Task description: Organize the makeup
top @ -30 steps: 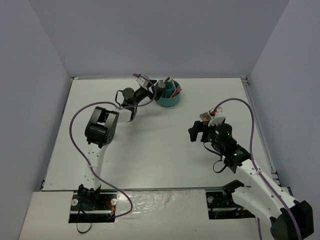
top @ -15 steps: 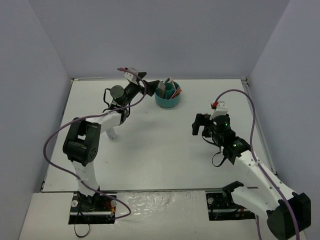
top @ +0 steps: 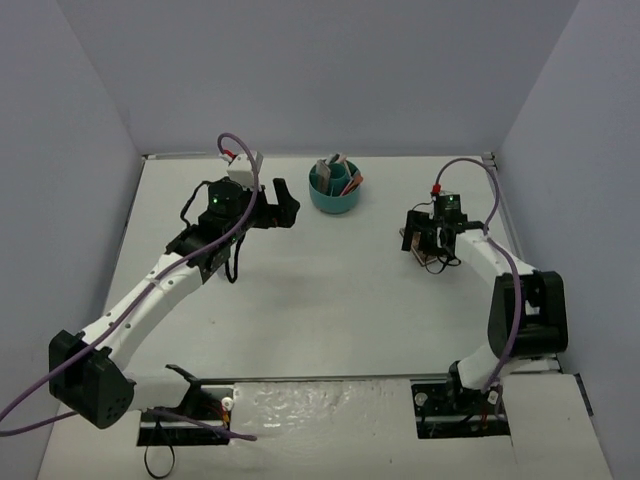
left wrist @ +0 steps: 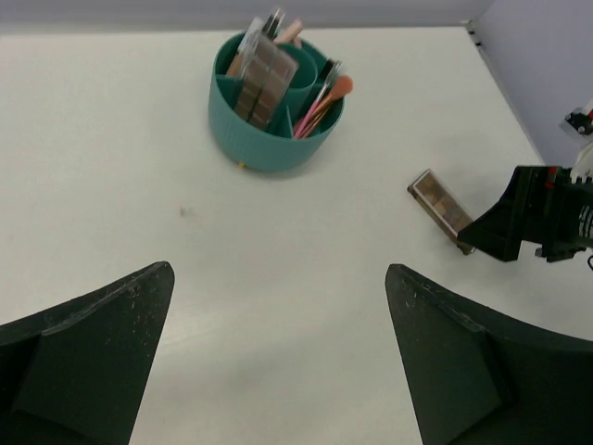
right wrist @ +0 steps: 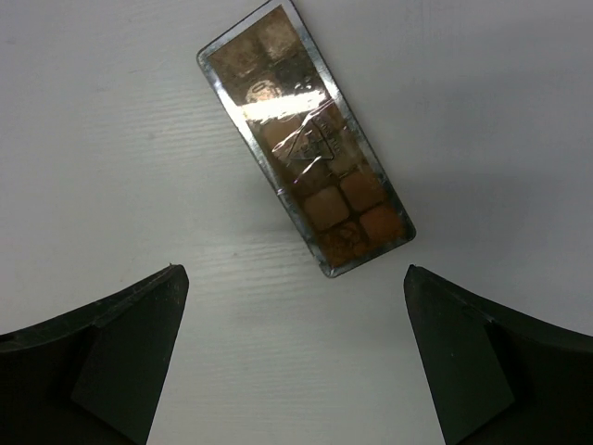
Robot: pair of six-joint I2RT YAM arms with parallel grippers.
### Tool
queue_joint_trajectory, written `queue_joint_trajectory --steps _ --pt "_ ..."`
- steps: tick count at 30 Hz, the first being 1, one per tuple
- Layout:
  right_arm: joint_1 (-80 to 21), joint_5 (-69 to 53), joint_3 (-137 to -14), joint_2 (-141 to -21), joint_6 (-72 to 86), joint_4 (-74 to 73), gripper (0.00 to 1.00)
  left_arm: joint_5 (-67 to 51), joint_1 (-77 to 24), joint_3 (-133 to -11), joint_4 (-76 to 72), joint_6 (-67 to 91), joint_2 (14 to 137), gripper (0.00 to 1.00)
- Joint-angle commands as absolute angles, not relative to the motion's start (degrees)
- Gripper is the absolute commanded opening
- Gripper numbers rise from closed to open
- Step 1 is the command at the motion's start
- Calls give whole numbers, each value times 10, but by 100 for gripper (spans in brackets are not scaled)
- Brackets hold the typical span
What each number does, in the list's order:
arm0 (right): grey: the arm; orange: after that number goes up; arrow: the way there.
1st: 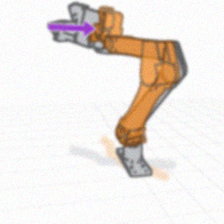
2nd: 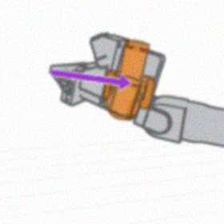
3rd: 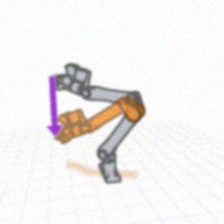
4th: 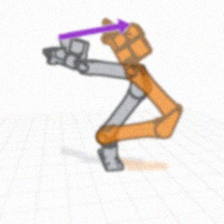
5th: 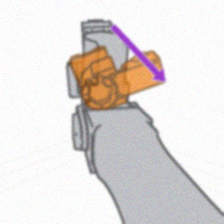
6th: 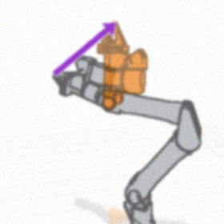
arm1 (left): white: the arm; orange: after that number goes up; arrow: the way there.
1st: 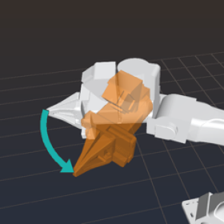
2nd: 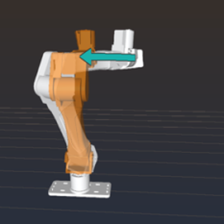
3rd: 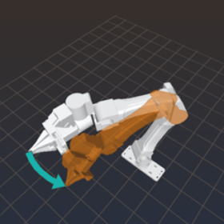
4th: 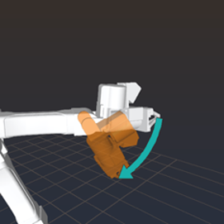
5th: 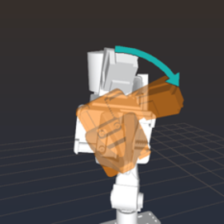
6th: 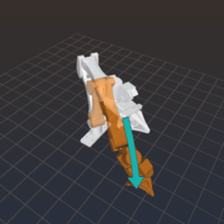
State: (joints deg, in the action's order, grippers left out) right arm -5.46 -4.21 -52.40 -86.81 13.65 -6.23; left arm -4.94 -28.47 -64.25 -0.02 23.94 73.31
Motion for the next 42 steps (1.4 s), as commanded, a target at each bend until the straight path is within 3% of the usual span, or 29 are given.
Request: queue_joint_trajectory --steps 1,16,26,31,40,42 --pt "-42 -43 -590 -932 80 -57 100 -8 -289 -640 126 288 681 97" --pt "-34 -38 -658 -1052 -56 -81 100 -57 -294 -614 118 287 656 97" --pt "-46 -80 -672 -1091 -92 -105 90 -76 -294 -615 121 287 658 97" --pt "-72 -69 -672 -1101 -103 -107 78 -88 -294 -620 128 290 666 96" --pt "-127 -84 -660 -1081 -105 -99 29 -75 -294 -613 142 292 667 96" --pt "-151 -87 -652 -1068 -104 -87 15 -72 -294 -613 145 293 666 96"
